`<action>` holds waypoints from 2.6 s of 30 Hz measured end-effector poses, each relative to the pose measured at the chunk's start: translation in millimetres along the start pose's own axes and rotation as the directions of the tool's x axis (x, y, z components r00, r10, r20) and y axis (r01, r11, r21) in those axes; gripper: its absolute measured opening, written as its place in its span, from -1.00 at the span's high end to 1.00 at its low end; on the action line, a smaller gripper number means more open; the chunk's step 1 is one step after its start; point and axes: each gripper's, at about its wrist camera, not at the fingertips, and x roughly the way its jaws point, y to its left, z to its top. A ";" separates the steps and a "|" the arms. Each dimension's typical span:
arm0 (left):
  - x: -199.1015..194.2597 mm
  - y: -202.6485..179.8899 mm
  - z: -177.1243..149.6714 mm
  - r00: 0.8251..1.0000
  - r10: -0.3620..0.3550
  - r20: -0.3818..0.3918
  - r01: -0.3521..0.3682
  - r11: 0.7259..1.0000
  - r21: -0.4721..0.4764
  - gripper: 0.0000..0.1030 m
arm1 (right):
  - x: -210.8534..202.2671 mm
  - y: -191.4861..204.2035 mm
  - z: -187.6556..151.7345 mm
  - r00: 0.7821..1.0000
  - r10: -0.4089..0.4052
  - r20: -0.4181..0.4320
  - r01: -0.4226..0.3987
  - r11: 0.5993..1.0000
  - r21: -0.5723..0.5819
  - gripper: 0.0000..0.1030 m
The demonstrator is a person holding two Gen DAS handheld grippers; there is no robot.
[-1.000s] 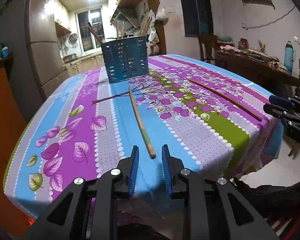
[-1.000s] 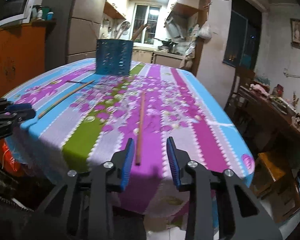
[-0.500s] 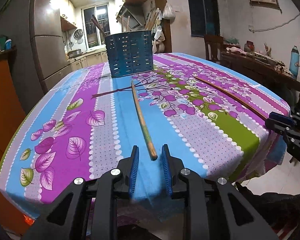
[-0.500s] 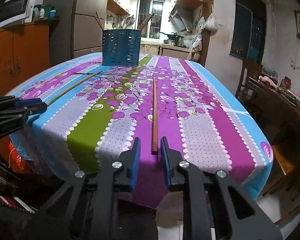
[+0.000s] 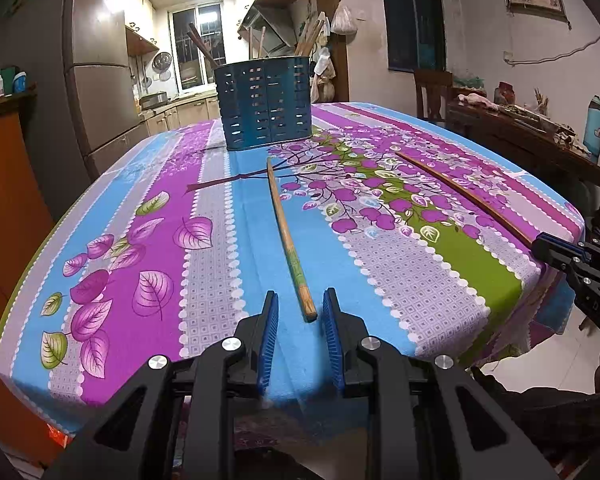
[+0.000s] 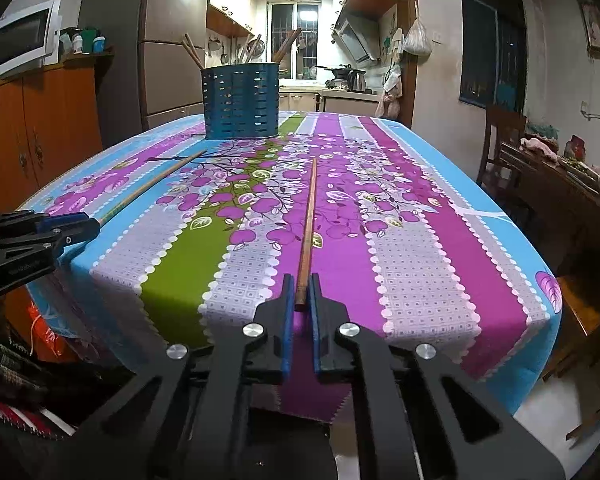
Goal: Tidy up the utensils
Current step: 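Close the left tool on a chopstick while the right tool grasps another, then lift the left tool's chopstick toward the holder while the right tool carries its own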
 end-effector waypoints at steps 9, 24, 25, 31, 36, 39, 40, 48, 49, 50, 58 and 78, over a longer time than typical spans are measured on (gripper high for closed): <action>1.0 1.3 0.5 1.000 0.004 -0.007 -0.004 1.000 0.000 0.69 | -0.5 -2.1 2.3 1.000 0.004 0.006 -0.004 1.000 0.020 0.90; -0.1 6.1 3.0 1.000 0.012 -0.026 -0.012 1.000 -0.001 0.84 | -13.4 5.9 27.6 0.996 0.029 0.088 -0.029 1.000 0.002 0.90; -0.5 6.7 3.6 1.000 0.013 -0.025 -0.013 1.000 0.001 0.84 | -14.8 6.4 29.3 0.995 0.032 0.093 -0.032 0.999 -0.001 0.90; -4.6 6.8 7.1 1.000 0.019 -0.022 -0.019 1.000 0.006 0.85 | -20.9 11.0 40.2 0.990 0.044 0.131 -0.042 0.999 -0.020 0.90; -7.1 9.0 13.4 1.000 0.026 -0.018 -0.025 1.000 0.012 0.85 | -24.9 15.1 53.2 0.984 0.061 0.168 -0.056 0.998 -0.036 0.90; -8.0 10.8 19.4 0.999 0.038 -0.013 -0.038 0.999 0.028 0.85 | -28.1 18.2 62.9 0.978 0.069 0.197 -0.059 0.997 -0.052 0.90; -8.8 12.1 23.0 0.999 0.040 -0.011 -0.040 0.999 0.033 0.85 | -29.9 19.2 66.1 0.976 0.071 0.208 -0.061 0.997 -0.057 0.90; -16.6 20.9 49.6 0.995 0.085 0.048 -0.088 0.994 0.063 0.86 | -36.1 29.5 90.6 0.959 0.092 0.270 -0.064 0.992 -0.109 0.90; -17.3 21.6 51.9 0.995 0.088 0.052 -0.091 0.994 0.063 0.86 | -37.7 30.9 95.6 0.955 0.101 0.279 -0.071 0.991 -0.115 0.90; -17.7 23.0 56.1 0.994 0.096 0.061 -0.100 0.993 0.064 0.86 | -37.8 32.2 98.3 0.953 0.105 0.284 -0.074 0.990 -0.118 0.90; -18.3 28.6 77.3 0.988 0.121 0.097 -0.128 0.990 0.063 0.86 | -39.2 38.1 131.5 0.933 0.143 0.329 -0.105 0.986 -0.133 0.90; -22.6 45.9 123.7 0.984 0.095 0.152 -0.102 0.994 0.035 0.86 | -25.1 26.6 196.2 0.904 0.211 0.372 -0.190 0.977 -0.093 0.91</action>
